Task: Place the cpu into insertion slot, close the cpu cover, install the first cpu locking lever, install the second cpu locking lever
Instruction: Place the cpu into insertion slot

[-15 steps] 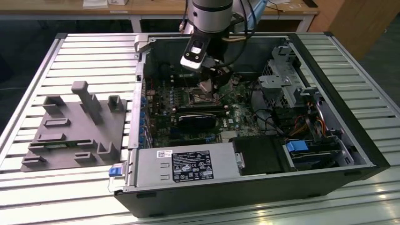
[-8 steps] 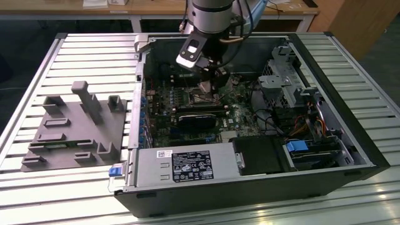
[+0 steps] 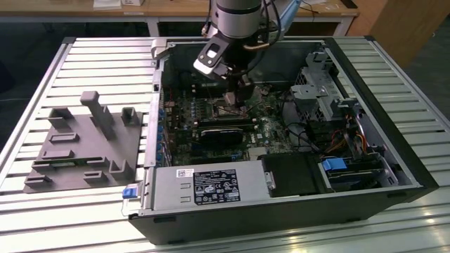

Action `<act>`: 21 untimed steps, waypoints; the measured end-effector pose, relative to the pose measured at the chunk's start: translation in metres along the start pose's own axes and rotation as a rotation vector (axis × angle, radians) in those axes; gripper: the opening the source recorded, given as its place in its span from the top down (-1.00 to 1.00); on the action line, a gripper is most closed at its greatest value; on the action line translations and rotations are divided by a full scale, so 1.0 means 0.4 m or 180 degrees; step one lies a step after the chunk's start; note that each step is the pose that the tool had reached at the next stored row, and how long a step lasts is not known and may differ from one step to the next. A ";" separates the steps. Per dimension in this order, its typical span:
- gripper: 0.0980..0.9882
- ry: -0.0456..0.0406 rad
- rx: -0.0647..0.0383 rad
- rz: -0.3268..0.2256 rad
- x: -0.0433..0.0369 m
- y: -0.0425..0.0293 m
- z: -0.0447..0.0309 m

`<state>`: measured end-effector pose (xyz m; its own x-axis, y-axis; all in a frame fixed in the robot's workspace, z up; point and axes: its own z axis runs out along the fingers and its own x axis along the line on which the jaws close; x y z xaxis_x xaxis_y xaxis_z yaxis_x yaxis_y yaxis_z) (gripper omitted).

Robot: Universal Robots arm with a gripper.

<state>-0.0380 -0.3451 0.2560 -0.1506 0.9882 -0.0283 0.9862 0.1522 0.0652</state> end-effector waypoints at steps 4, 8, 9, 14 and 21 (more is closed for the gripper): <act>0.01 -0.0015 0.0007 0.0230 0.000 0.000 0.003; 0.01 -0.0024 0.0011 0.0391 0.000 -0.001 0.007; 0.01 -0.0020 0.0011 0.0400 0.000 -0.001 0.008; 0.01 0.0018 -0.0011 0.0415 0.001 -0.006 0.014; 0.01 0.0036 -0.0056 0.0420 0.004 -0.018 0.029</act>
<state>-0.0445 -0.3450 0.2441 -0.0207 0.9998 -0.0072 0.9961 0.0212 0.0851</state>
